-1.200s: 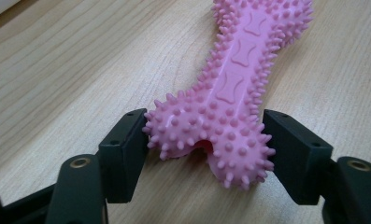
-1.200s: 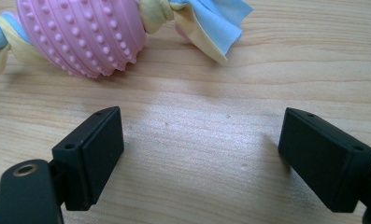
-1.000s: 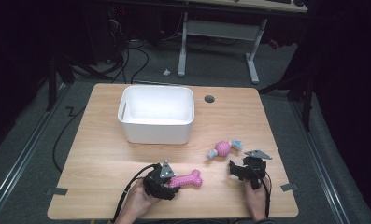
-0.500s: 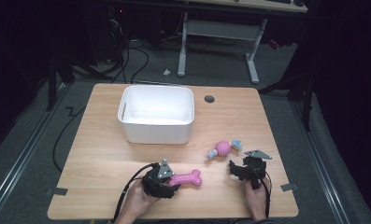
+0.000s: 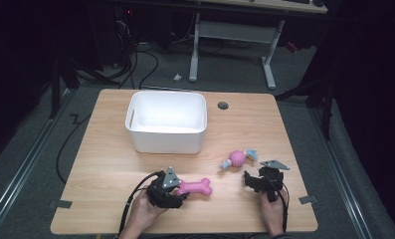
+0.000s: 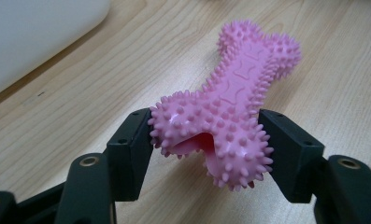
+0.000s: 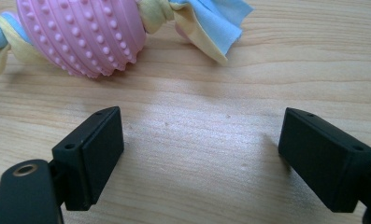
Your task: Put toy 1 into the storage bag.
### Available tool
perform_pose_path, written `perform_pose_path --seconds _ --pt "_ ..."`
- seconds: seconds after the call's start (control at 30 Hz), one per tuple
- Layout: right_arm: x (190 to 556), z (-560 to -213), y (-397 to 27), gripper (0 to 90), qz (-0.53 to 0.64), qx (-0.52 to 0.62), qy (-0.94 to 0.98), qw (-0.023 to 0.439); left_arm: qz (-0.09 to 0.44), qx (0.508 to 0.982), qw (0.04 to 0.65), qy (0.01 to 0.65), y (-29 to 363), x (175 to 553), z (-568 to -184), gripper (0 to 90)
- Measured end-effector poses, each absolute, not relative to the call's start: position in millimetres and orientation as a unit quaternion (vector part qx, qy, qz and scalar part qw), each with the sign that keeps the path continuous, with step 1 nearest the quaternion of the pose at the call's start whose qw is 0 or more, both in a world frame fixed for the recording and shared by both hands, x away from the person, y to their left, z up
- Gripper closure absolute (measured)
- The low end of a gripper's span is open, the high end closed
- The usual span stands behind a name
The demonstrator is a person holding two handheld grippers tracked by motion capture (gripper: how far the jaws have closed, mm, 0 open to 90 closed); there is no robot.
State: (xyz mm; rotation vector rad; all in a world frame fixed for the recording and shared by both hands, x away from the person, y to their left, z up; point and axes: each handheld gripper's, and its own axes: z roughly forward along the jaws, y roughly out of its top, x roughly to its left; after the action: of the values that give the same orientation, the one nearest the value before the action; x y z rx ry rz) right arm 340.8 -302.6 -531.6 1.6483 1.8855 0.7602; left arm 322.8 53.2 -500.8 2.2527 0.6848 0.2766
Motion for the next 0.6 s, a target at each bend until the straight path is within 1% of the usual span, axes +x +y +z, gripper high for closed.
perform_pose_path --seconds 0.13,0.6 --pt "341 -532 -303 13.8 0.281 0.608 0.696 0.259 0.104 0.876 0.384 0.272 58 324 -497 38.4" --pt "341 -532 -303 13.8 0.280 0.608 0.696 0.259 0.134 0.861 0.410 0.269 71 324 -472 40.1"
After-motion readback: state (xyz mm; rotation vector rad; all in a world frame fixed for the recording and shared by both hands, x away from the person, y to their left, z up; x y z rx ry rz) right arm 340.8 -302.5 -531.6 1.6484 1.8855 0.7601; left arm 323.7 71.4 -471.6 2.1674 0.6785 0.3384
